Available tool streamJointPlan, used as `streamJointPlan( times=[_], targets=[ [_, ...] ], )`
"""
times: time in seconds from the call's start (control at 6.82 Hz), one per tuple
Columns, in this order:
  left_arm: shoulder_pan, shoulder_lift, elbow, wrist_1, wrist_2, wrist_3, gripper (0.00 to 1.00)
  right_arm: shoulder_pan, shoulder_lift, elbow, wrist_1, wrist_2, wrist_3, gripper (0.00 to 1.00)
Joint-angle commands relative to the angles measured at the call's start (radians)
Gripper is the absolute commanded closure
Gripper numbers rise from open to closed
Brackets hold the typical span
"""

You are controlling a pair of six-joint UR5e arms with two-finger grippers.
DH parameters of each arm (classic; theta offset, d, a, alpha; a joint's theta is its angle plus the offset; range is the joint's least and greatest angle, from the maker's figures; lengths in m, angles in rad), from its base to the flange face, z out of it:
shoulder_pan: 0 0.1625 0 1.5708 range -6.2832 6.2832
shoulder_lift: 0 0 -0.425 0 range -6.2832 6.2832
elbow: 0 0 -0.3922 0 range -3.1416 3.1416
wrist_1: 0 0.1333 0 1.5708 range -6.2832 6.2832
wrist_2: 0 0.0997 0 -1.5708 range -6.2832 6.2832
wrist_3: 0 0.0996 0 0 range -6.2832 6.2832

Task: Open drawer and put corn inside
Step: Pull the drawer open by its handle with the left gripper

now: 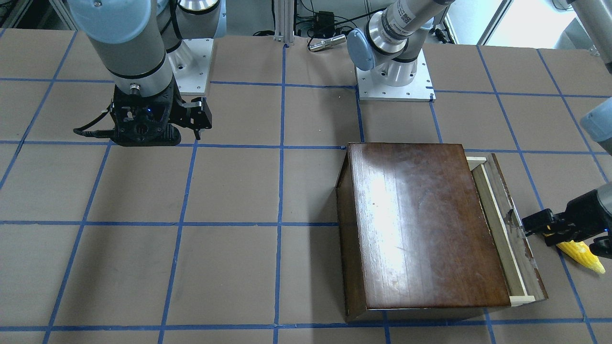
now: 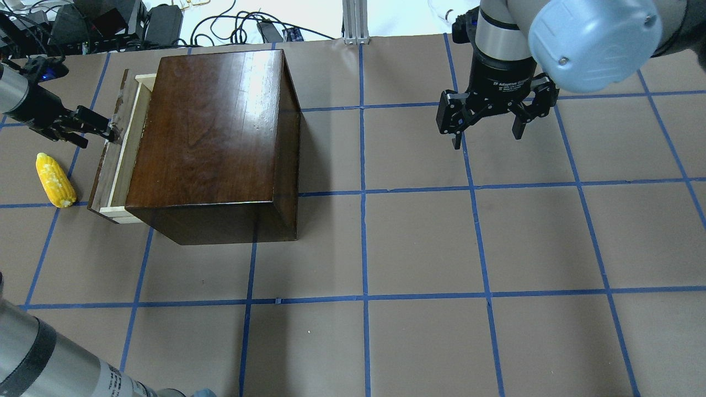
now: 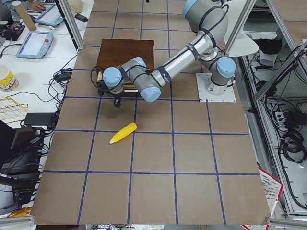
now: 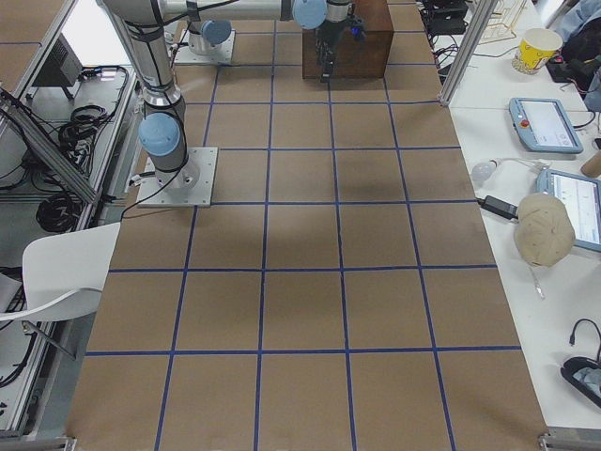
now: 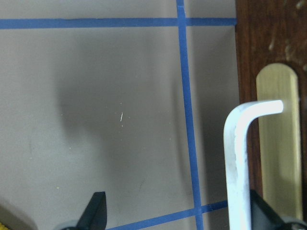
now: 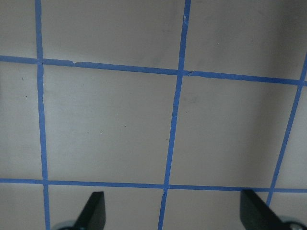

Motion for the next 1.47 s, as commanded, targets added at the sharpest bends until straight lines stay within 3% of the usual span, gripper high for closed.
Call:
streamJointPlan(
  times=[0.0, 1.32],
  targets=[
    [0.012, -0.001, 0.001, 0.000, 0.007, 0.028, 0.00, 0.000, 0.000, 0.000, 0.000, 0.000, 0.000, 0.00],
    [0.034, -0.033, 0.064, 0.000, 0.023, 0.047, 0.00, 0.000, 0.000, 0.000, 0.000, 0.000, 0.000, 0.00]
  ],
)
